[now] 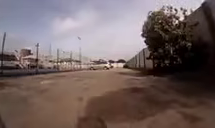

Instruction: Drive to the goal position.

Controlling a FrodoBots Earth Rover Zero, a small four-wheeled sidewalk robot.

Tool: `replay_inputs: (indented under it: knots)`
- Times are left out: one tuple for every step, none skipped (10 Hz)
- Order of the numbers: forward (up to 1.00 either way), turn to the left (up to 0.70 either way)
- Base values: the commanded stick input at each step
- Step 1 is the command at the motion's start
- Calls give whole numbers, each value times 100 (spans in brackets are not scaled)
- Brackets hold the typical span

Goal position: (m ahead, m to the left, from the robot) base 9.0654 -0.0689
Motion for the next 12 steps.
replay_inputs:
  knots:
    - [70, 0]
    - [70, 0]
    - [70, -9]
    - [70, -10]
    - [70, -6]
    - [70, 0]
    - [70, 0]
    - [70, 0]
    - [70, 0]
    - [70, 0]
    - [70, 0]
    - [70, 0]
